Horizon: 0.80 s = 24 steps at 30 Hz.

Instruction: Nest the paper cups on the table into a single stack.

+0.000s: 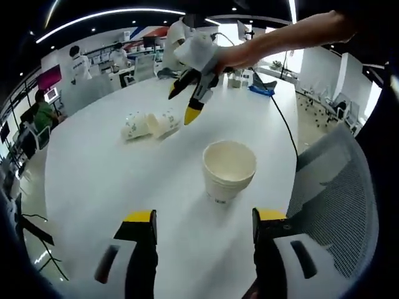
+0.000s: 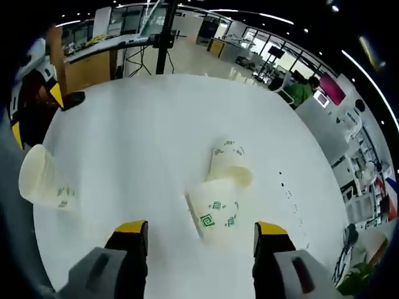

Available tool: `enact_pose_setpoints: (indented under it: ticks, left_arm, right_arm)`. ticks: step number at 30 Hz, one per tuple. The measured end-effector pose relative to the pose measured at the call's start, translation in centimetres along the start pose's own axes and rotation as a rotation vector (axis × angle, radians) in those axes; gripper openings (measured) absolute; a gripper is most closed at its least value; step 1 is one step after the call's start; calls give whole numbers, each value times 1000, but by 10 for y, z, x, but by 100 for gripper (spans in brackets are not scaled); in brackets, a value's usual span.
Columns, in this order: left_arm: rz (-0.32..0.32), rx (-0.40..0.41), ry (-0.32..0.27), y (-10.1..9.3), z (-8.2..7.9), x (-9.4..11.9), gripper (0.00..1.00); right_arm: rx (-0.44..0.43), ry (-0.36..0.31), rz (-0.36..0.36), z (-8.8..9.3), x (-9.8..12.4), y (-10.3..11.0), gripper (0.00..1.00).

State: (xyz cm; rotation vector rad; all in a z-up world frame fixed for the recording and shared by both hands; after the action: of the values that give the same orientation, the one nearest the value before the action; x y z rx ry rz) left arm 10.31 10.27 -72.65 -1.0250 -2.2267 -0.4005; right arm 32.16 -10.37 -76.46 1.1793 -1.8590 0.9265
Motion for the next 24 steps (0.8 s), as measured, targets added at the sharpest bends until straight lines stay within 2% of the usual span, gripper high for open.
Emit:
enact_pose_setpoints:
  ticks: [5, 7, 9, 11, 13, 14, 17, 18, 24]
  left_arm:
    - [-10, 18, 6, 1, 6, 0, 60]
    - [-13, 25, 8, 1, 7, 1, 60]
    - [-15, 27, 10, 0, 8, 2, 60]
    - [-16, 30, 10, 0, 8, 2, 60]
    - [-16, 33, 11, -1, 7, 2, 60]
    - [-17, 33, 11, -1, 7, 2, 60]
    - [-14, 33, 12, -2, 6, 1, 60]
    - [-12, 31, 14, -2, 6, 0, 60]
    - [-16, 30, 21, -2, 9, 0, 60]
  right_arm:
    - [17, 5, -24, -2, -16, -5, 70]
    - [25, 12, -33, -5, -14, -6, 70]
    - [23, 16, -43, -1, -23, -13, 70]
    - [27, 18, -48, -5, -21, -7, 70]
    - [29, 20, -51, -6, -18, -9, 69]
    - [31, 21, -55, -3, -28, -15, 69]
    - [35, 23, -60, -6, -20, -13, 69]
    - [39, 25, -62, -3, -30, -17, 69]
    - [52, 33, -87, 0, -30, -15, 66]
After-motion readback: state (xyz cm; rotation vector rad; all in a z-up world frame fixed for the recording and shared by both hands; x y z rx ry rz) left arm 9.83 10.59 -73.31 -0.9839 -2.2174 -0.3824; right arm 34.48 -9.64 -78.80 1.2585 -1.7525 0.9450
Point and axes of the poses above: the point that each gripper's makers call its tool centre point, and the gripper's own axes: x roughly backward along the fingers, y roughly to its left, z roughly out of its underside, the point moved 4 cm from there along x, roughly backward along the fingers, and after that the axes turned 5 degrees about -z, right-handed, at the moved point
